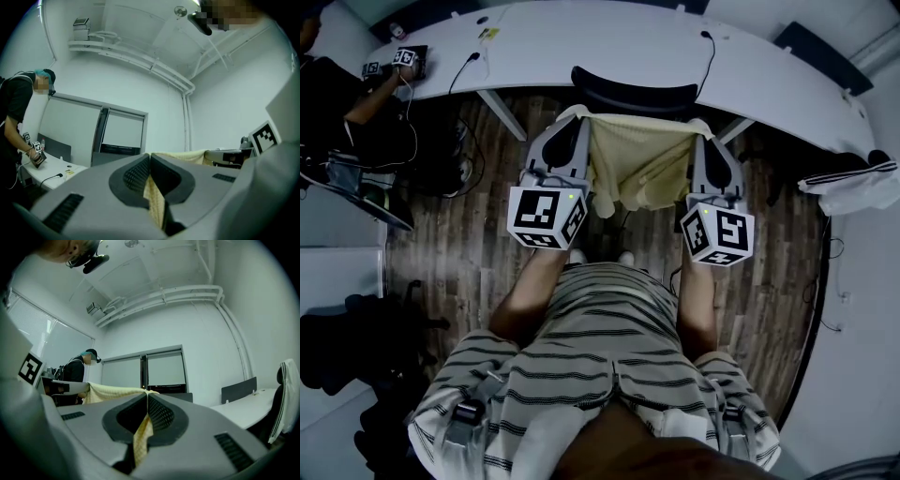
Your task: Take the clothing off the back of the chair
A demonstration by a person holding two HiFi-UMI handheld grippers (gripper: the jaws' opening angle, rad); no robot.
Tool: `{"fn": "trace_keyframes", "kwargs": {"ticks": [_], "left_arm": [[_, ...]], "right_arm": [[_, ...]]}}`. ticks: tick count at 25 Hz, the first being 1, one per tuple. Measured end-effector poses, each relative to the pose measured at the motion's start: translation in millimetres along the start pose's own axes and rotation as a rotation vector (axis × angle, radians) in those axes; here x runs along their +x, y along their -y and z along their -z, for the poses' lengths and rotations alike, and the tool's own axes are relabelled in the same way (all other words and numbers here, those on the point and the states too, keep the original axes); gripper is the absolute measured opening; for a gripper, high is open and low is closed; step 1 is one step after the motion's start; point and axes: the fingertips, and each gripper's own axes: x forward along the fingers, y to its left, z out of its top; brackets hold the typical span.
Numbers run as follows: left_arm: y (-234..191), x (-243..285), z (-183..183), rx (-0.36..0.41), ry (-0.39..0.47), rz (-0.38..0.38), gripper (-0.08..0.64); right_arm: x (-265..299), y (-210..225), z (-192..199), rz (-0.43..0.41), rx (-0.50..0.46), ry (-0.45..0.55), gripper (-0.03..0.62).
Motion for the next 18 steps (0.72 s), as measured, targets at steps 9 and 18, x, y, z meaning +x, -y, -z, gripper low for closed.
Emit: {"fn": "trace_keyframes", "kwargs": {"ticks": [9, 18], "left_arm": [[1, -12, 18, -0.004, -0.033, -0.012, 0.026], [2, -14, 34, 0.009, -0.049, -0.018, 0.026]], "right_arm": [[-9, -4, 19, 0.006, -0.006, -0.032, 0.021], [-11, -3, 38, 0.015, -0.012, -0.060, 0.021]]}}
